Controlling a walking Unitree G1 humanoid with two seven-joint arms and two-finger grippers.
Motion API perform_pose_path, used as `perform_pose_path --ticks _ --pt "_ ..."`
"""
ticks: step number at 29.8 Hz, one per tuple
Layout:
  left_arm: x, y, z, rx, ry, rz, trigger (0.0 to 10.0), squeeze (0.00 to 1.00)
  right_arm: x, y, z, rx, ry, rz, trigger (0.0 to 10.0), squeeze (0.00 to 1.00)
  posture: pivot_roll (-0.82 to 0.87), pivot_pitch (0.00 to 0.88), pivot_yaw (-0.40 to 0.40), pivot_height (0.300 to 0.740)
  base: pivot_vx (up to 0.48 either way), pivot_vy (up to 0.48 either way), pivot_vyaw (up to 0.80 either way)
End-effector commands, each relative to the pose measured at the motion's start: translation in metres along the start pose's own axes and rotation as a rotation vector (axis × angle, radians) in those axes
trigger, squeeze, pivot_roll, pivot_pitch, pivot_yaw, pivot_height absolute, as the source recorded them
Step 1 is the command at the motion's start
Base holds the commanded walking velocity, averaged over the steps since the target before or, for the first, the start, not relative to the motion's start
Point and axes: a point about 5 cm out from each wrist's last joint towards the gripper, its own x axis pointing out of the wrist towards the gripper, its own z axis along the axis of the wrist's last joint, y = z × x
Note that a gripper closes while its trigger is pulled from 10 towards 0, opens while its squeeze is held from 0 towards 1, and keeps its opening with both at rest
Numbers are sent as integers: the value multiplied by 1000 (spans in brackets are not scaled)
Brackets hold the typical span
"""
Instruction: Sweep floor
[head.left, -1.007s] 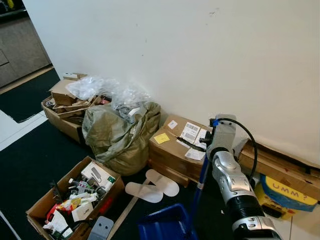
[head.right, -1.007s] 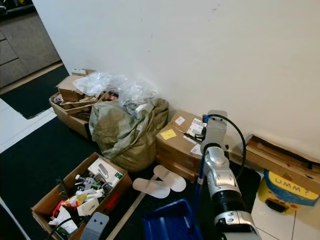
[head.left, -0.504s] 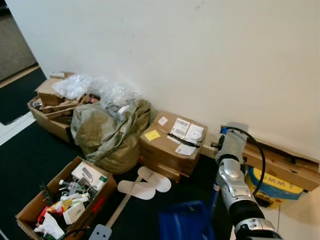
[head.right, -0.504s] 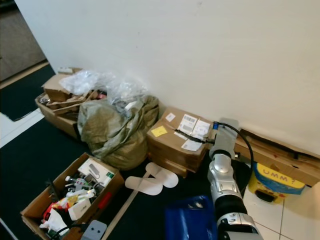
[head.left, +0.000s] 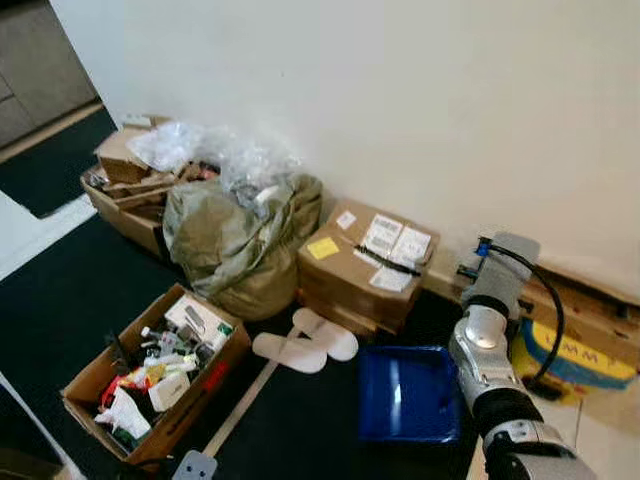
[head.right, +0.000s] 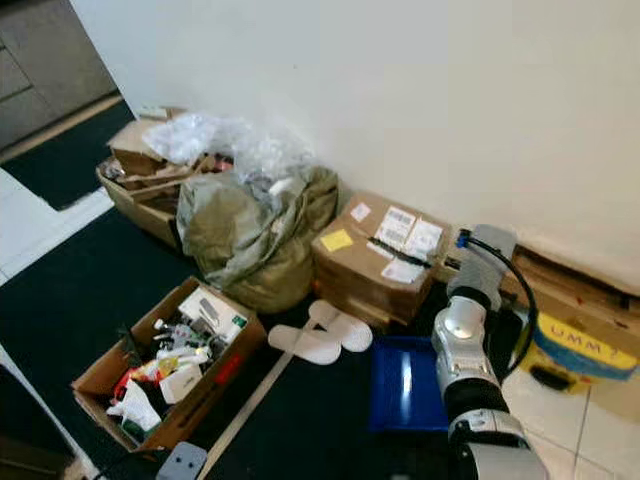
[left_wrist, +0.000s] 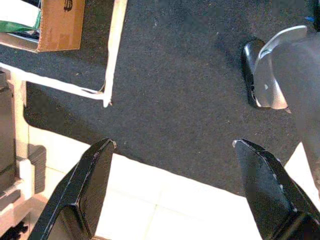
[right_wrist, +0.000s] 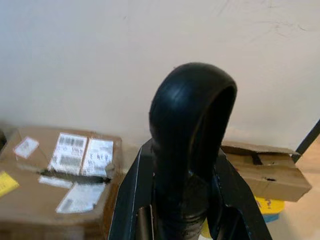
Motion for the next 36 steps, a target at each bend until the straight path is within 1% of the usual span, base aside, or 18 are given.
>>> perform_pose_path --ticks 1,4,6,10,14,15,16,17,20,21,22,24,26,28,29,31,34,36 --pt "-3 7 -14 13 46 9 10000 0 -4 12 3 16 -21 50 10000 0 -3 214 109 740 0 0 0" --pt "-3 7 -15 12 50 10 10000 0 -6 15 1 24 -17 60 10000 0 3 221 110 740 0 0 0" --pt "-4 9 -17 11 50 11 10000 0 -8 15 -1 59 -17 48 10000 0 13 232 118 740 0 0 0" --pt "-5 10 -18 25 41 10 10000 0 -6 14 2 89 -32 26 10000 0 13 240 126 740 0 0 0" --pt "-5 10 -18 30 39 11 10000 0 -6 14 3 90 -40 22 10000 0 16 242 128 740 0 0 0" --pt "-5 11 -18 34 36 14 10000 0 -4 13 4 83 -49 24 10000 82 16 242 128 740 0 0 0" --pt "-5 11 -18 34 36 14 10000 0 -4 13 4 83 -49 24 10000 82 16 242 128 740 0 0 0" --pt "-5 11 -18 34 36 15 10000 0 -4 12 3 64 -54 26 10000 600 16 233 126 740 0 0 0" --pt "-5 11 -18 34 35 16 10000 0 -4 11 3 50 -57 28 10000 600 16 233 126 740 0 0 0" --pt "-5 11 -18 34 35 16 10000 0 -3 10 3 38 -63 28 10000 922 12 227 126 740 0 0 0" --pt "-5 11 -17 35 35 16 10000 0 -1 7 4 26 -76 17 10000 1000 7 217 126 740 0 0 0" --pt "-5 11 -17 35 35 16 10000 0 -1 7 4 26 -76 17 10000 1000 7 217 126 740 0 0 0" --pt "-5 11 -17 36 34 15 10000 0 1 3 7 13 -95 1 10000 1000 2 208 126 740 0 0 0" --pt "-4 10 -14 38 30 12 10000 0 10 -10 16 -30 -161 -35 10000 1000 -16 177 122 740 0 0 0" --pt "-4 10 -14 38 30 12 10000 0 10 -10 16 -30 -161 -35 10000 1000 -16 177 122 740 0 0 0" --pt "-3 9 -10 38 22 11 10000 0 18 -22 25 -70 -211 -70 10000 1000 -27 152 117 740 0 0 0" --pt "-2 7 -6 36 12 11 10000 0 25 -35 33 -90 -252 -114 10000 1000 -36 135 115 740 0 0 0" --pt "-2 7 -6 36 12 11 10000 0 25 -35 33 -90 -252 -114 10000 1000 -36 135 115 740 0 0 0"
